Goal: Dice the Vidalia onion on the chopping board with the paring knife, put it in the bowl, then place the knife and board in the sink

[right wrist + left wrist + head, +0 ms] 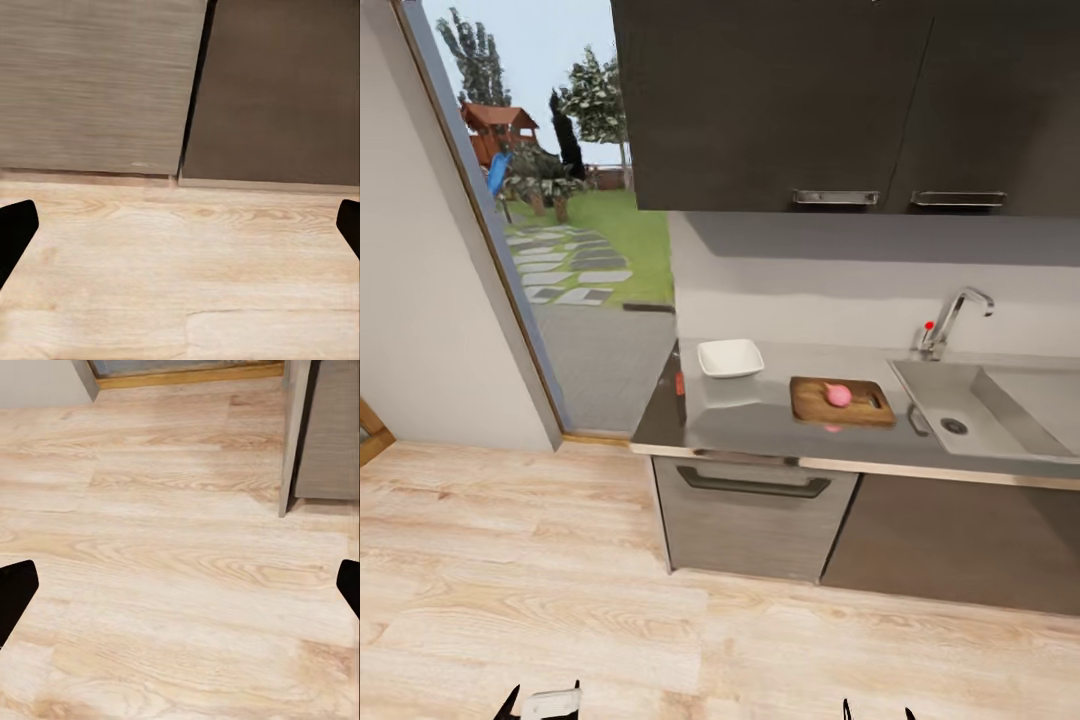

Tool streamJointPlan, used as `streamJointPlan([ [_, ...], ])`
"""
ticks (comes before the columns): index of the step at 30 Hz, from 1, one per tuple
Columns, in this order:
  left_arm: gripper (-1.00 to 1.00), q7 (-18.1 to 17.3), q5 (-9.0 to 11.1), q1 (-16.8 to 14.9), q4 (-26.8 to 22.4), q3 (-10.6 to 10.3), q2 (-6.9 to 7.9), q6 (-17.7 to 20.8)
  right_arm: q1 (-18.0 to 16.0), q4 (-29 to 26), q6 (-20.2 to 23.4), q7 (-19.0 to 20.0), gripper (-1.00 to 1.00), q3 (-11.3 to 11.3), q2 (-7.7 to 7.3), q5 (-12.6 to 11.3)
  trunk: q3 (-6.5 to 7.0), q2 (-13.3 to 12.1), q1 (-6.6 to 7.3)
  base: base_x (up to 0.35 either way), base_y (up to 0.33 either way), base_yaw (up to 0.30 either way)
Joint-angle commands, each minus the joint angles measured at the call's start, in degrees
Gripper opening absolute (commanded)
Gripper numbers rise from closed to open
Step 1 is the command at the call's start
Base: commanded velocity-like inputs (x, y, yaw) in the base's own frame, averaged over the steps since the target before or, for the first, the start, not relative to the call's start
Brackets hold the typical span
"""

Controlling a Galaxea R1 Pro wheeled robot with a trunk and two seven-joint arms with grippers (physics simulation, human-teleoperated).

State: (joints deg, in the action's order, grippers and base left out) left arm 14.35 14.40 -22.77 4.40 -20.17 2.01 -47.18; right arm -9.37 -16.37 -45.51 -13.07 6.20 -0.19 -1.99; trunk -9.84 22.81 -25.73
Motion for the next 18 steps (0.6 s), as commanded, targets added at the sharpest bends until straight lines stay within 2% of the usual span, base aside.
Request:
streamJointPlan([
  [1, 1.0, -0.53, 0.37, -0.08, 0.17, -0.48, -0.01, -0.22, -0.04, 0.03, -0.16, -0.46, 1.0, 0.48, -0.02, -0.2, -0.02, 0.11, -0.05, 0.186, 0.257, 0.0],
  [7, 1.0, -1.52, 0.37, -0.08, 0.17, -0.48, 0.01, -0.19, -0.04, 0.03, -0.17, -0.46, 1.0, 0.48, 0.0, -0.2, 0.53, 0.11, -0.05, 0.166, 0.193, 0.0],
  [18, 1.0, -1.69, 0.37, -0.08, 0.17, -0.48, 0.02, -0.19, -0.04, 0.03, -0.17, -0.46, 1.0, 0.48, -0.02, -0.2, 1.08, 0.11, -0.05, 0.013, 0.014, -0.001],
])
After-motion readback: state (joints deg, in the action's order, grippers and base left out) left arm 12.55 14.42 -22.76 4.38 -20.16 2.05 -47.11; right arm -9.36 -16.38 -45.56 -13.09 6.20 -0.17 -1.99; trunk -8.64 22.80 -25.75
